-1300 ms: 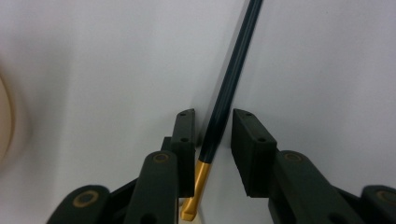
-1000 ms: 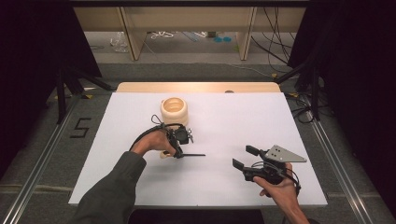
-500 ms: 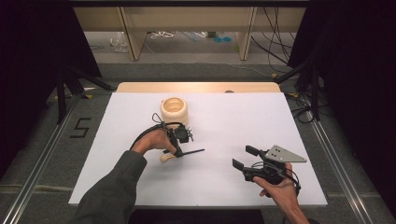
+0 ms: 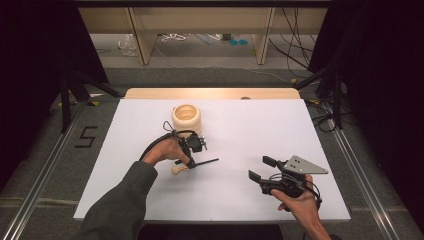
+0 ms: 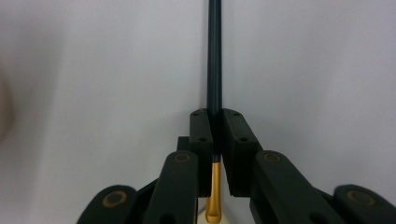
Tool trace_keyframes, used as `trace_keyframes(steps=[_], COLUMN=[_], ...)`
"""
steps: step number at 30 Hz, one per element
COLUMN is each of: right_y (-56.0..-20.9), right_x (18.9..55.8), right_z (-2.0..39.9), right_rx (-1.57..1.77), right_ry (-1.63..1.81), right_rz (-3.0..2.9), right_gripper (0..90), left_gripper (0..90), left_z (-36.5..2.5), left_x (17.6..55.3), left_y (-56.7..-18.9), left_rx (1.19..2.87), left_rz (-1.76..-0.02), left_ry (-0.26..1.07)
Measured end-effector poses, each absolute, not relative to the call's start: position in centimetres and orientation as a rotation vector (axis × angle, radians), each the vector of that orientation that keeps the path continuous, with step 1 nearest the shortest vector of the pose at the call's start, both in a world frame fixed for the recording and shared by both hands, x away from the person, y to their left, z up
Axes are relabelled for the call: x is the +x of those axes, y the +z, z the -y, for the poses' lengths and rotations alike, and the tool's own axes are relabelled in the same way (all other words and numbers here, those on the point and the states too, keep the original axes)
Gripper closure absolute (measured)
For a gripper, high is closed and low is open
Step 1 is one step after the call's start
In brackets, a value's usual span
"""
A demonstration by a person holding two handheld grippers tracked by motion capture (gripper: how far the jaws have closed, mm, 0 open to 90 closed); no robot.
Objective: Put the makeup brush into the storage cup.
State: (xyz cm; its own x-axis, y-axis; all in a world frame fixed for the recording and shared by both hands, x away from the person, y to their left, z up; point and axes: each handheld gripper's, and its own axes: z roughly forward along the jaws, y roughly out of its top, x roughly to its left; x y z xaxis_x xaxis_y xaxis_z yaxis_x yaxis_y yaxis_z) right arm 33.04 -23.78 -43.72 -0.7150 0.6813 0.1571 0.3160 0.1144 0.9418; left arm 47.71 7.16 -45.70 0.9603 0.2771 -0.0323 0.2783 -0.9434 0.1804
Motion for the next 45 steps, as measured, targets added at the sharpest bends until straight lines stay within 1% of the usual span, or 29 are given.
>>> trace_keyframes(steps=[5,10,20,28,38,44,45], right_y=[-43.7,-43.7,-43.8,-43.7,-43.5,-43.6,-43.6], right_x=[33.0,33.1,33.0,32.8,32.4,31.9,31.8], right_z=[23.8,23.7,23.3,22.5,21.4,20.0,19.8], right_rx=[0.976,0.968,0.921,0.809,0.678,0.529,0.506], right_ry=[1.629,1.628,1.636,1.547,1.401,1.275,1.258], right_rz=[-2.086,-2.078,-2.1,-2.133,-2.185,-2.207,-2.217], right_gripper=[25.4,25.6,26.5,26.7,26.6,26.4,26.5], left_gripper=[83.1,83.1,83.1,83.1,83.1,83.0,83.0], left_z=[-7.3,-7.7,-7.9,-7.7,-7.3,-6.4,-6.1], left_x=[47.7,47.5,46.8,45.8,44.7,43.8,43.5], left_y=[-45.6,-45.6,-44.6,-43.9,-43.3,-42.7,-42.6], left_rx=[2.929,2.898,2.846,2.812,2.791,2.762,2.735], left_rz=[-0.417,-0.439,-0.419,-0.397,-0.359,-0.306,-0.316], left_ry=[-0.023,-0.047,-0.066,-0.109,-0.125,-0.185,-0.198])
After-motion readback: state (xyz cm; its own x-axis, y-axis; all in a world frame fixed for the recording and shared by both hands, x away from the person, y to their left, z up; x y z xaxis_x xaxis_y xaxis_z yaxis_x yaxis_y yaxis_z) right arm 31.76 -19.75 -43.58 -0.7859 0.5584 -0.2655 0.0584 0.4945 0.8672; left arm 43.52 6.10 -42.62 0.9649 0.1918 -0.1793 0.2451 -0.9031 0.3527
